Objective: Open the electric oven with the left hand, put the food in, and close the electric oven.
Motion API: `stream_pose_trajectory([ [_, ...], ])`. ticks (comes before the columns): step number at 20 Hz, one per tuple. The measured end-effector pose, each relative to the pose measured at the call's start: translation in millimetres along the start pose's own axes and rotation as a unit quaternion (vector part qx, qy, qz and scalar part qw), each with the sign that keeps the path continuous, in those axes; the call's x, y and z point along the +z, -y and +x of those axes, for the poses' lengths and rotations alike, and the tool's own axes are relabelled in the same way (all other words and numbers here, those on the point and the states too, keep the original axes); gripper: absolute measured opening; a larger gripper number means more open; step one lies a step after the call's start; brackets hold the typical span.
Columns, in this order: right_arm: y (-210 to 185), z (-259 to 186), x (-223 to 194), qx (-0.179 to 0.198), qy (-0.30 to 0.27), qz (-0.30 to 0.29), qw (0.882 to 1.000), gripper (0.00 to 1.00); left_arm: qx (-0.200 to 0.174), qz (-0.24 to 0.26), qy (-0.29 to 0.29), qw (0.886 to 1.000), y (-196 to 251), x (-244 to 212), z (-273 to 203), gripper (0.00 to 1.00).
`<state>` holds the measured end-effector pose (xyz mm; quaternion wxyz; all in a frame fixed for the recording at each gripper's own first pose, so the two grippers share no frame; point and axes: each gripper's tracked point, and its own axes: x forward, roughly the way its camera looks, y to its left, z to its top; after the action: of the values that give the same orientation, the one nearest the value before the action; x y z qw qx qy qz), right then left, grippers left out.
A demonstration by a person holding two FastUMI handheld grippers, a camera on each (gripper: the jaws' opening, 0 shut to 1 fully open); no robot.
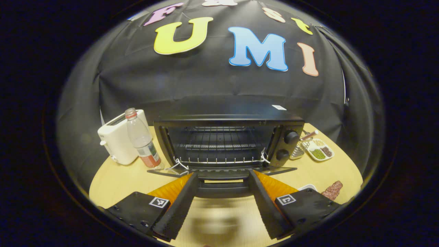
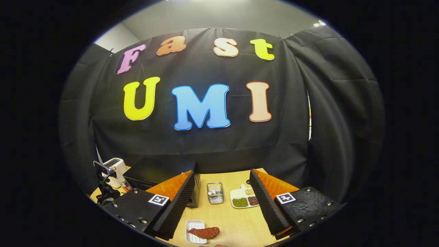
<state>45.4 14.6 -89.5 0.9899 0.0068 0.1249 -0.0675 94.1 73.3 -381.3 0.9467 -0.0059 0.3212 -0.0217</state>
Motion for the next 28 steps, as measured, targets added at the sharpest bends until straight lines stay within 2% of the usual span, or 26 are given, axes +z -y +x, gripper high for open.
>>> stream_pose_trajectory([
  [4, 0, 0, -6, 0.001, -0.006, -0.001, 1.000, 0.97, -0.002, 0.030, -0.034, 0.999, 3, -36, -1, 0.98],
  [6, 1, 0, -11, 0.000, -0.012, 0.001, 1.000, 0.97, -0.007, 0.013, -0.060, 0.998, 4, -58, 0, 1.00],
  [8, 0, 0, -15, 0.000, -0.017, 0.000, 1.000, 0.98, 0.004, 0.010, -0.055, 0.998, -5, -60, -1, 1.00],
  [9, 1, 0, -17, 0.001, -0.020, -0.001, 1.000, 0.98, 0.006, 0.013, -0.047, 0.999, -8, -54, -3, 0.98],
  [10, 2, 1, -20, 0.000, -0.023, 0.000, 1.000, 0.98, 0.005, 0.014, -0.038, 0.999, -10, -46, -6, 1.00],
  [12, 3, 5, -29, 0.005, -0.034, 0.009, 0.999, 0.98, 0.008, 0.014, -0.014, 1.000, -15, -23, -16, 0.98],
  [15, 6, 12, -50, 0.019, -0.065, 0.024, 0.997, 0.98, 0.008, -0.003, 0.039, 0.999, -17, 28, -38, 1.00],
  [17, 8, 18, -75, 0.036, -0.101, 0.038, 0.993, 0.98, 0.009, -0.008, 0.082, 0.997, -18, 69, -57, 0.98],
  [18, 9, 20, -88, 0.046, -0.123, 0.051, 0.990, 0.98, 0.011, -0.010, 0.103, 0.995, -19, 92, -68, 1.00],
  [20, 9, 24, -119, 0.071, -0.169, 0.085, 0.979, 0.98, 0.009, -0.016, 0.149, 0.989, -18, 136, -96, 1.00],
  [23, 5, 18, -175, 0.113, -0.260, 0.135, 0.949, 0.99, 0.012, -0.022, 0.207, 0.978, -20, 188, -134, 1.00],
  [24, 4, 14, -189, 0.123, -0.285, 0.158, 0.937, 0.99, 0.011, -0.030, 0.221, 0.975, -20, 201, -146, 0.91],
  [27, 3, 12, -218, 0.140, -0.331, 0.227, 0.905, 0.99, 0.019, -0.047, 0.256, 0.965, -26, 234, -177, 1.00],
  [28, 0, 10, -230, 0.149, -0.341, 0.247, 0.895, 0.95, 0.021, -0.050, 0.265, 0.963, -29, 243, -187, 1.00],
])
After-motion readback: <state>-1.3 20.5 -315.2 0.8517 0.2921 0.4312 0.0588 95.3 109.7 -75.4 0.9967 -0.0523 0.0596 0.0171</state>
